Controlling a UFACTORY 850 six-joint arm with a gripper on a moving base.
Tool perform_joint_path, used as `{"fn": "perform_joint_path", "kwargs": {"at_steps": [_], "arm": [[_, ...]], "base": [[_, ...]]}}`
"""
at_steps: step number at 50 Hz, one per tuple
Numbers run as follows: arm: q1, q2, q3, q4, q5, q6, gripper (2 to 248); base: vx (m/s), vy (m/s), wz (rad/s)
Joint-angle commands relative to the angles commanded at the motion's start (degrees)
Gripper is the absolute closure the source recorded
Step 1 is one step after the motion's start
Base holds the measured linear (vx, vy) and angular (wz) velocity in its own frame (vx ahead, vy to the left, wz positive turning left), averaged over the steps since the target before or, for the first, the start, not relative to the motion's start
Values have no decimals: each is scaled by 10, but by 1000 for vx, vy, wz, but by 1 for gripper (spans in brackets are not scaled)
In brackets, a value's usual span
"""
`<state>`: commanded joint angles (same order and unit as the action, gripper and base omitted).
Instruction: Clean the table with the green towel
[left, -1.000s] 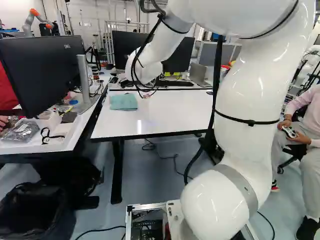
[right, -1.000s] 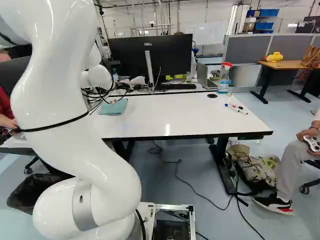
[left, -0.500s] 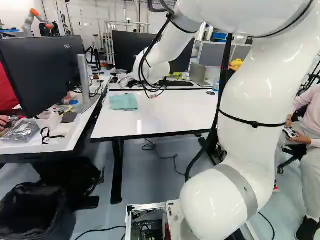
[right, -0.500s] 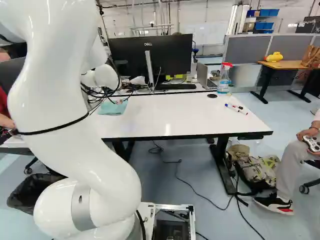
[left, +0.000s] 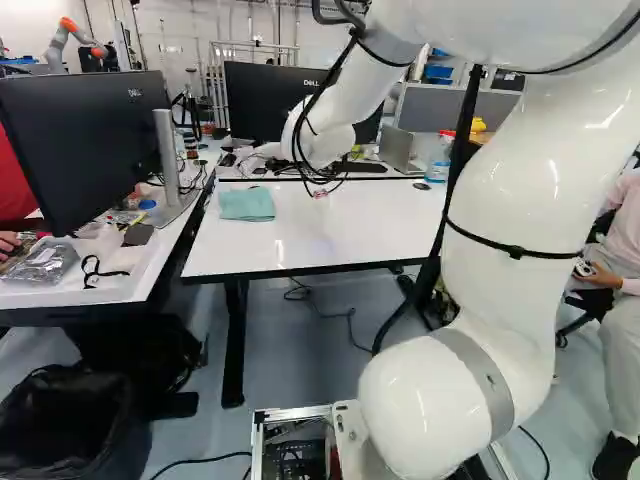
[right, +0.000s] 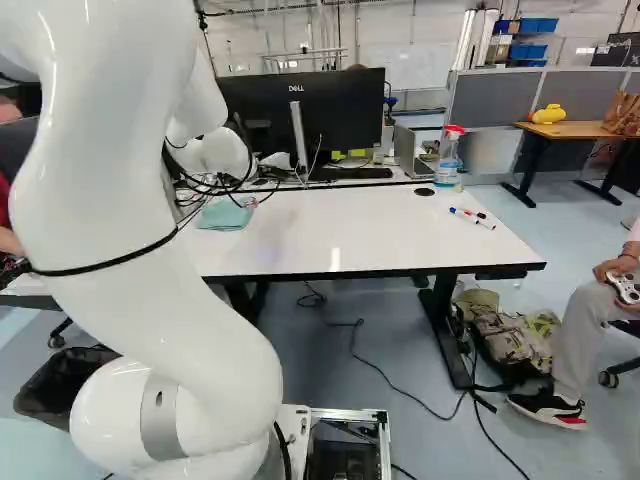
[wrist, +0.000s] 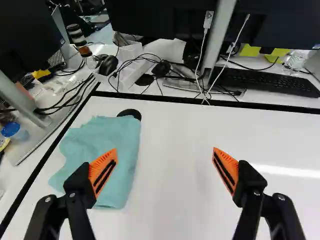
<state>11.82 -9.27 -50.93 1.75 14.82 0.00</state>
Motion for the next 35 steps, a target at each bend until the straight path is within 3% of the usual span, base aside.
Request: {"fn": "perform_joint_path", "kwargs": {"at_steps": [35], "arm": [[-60,15,17,0,0,0,3]], "base": [[0,0,0]]}}
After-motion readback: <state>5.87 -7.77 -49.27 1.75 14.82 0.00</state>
